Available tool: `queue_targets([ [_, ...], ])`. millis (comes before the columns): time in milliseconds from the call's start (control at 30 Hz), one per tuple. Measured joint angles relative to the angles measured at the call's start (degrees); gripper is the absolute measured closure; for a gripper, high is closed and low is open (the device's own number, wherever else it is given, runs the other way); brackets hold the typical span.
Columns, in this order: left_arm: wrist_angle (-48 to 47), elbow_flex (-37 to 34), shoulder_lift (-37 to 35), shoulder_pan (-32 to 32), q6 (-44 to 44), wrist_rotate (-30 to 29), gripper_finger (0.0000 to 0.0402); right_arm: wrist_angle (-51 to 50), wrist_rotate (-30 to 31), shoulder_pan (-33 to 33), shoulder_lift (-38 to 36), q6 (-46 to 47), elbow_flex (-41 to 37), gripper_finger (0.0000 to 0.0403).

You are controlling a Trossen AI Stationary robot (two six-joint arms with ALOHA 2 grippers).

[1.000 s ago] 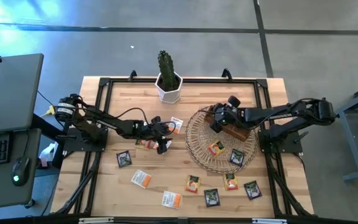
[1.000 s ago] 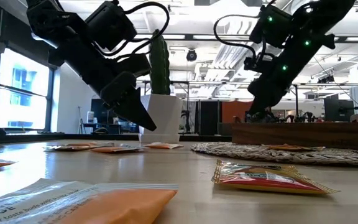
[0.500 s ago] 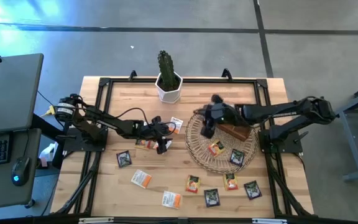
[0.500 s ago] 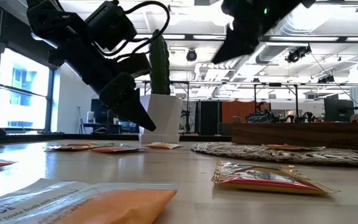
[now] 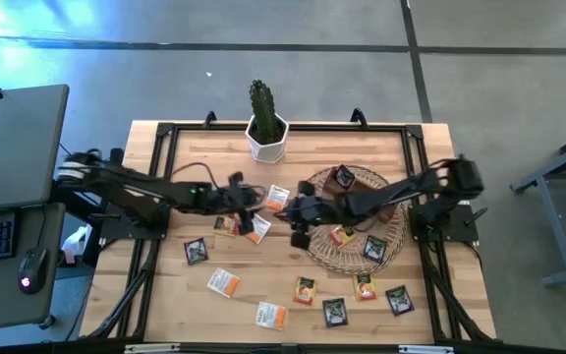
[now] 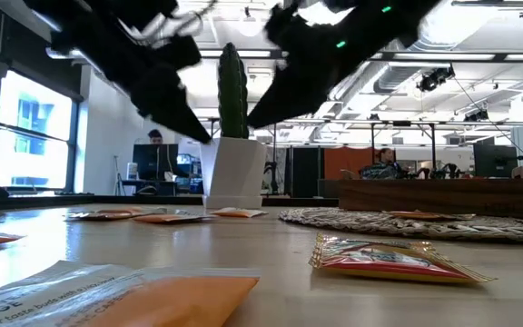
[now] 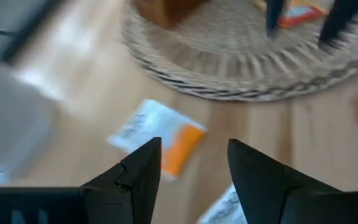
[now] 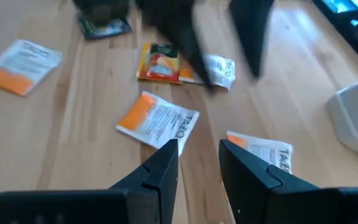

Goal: Pick & Place Tea
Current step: Put the white tea bag into the middle section of the wooden organizer

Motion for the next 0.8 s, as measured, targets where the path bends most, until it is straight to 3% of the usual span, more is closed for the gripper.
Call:
queue_targets([
  [167,-12.8,0.0,-12.9,0.0,0.6,-6.4,0.022,-5.2,-1.7,-1.9,6.7,-1.1,10.0,0.0289],
  [367,-27.6,0.0,-23.9,0.0,-3.7,-4.9,0.022,-11.1,-2.4,-4.1,10.3,-3.3,18.7,0.0289],
  [567,-37.3,-1.5,-25.6,0.0,-10.4,-0.5,0.022,-6.6,-8.4,-7.0,11.9,-1.6,18.5,0.0289],
  [800,-31.2,-9.5,-22.1,0.0,-13.2,0.2,0.022,-2.5,-11.6,-6.8,15.5,-0.4,17.0,0.0289],
])
